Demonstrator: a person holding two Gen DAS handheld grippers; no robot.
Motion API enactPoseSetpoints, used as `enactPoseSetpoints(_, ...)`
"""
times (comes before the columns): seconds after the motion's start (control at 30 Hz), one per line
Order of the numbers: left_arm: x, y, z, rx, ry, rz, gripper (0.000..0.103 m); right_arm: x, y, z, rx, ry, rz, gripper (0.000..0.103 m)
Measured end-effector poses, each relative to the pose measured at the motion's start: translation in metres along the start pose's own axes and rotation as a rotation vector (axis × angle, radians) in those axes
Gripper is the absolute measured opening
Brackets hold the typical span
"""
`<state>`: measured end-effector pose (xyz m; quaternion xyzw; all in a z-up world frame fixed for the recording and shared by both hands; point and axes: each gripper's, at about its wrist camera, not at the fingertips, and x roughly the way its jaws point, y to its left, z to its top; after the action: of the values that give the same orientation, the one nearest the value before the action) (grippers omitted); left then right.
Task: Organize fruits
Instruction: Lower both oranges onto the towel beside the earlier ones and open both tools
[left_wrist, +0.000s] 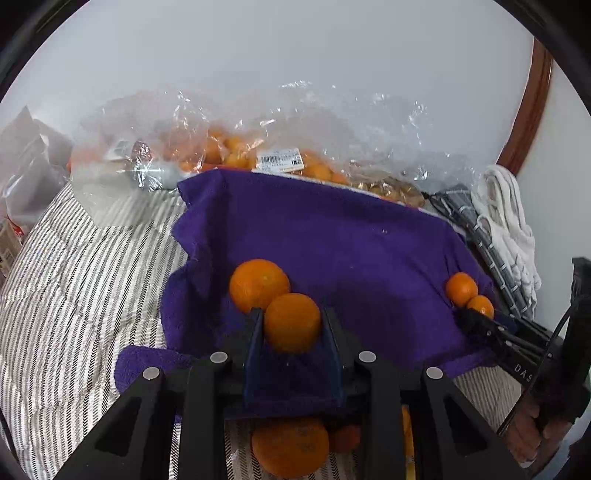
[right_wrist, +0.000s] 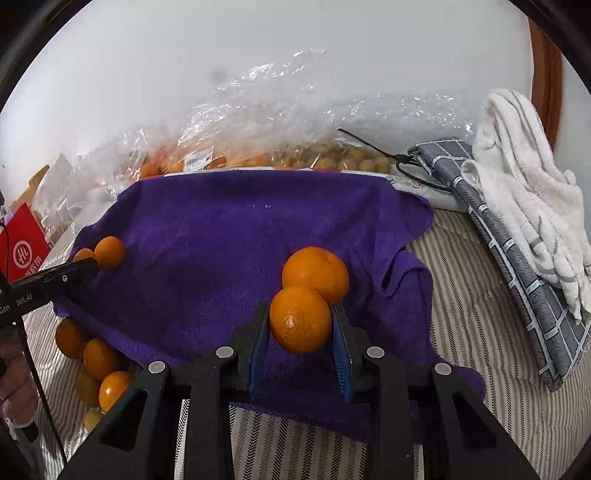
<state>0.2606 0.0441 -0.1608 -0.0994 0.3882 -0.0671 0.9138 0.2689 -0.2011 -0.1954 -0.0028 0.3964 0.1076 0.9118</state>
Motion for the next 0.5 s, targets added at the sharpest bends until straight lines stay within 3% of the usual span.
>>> enactPoseSetpoints(0.5, 0.0095, -0.0038, -0.0040, 0.038, 0.016, 0.061, 0.030, 0.0072, 0.0016, -0.0005, -0.006, 0.015, -0.028, 0.033)
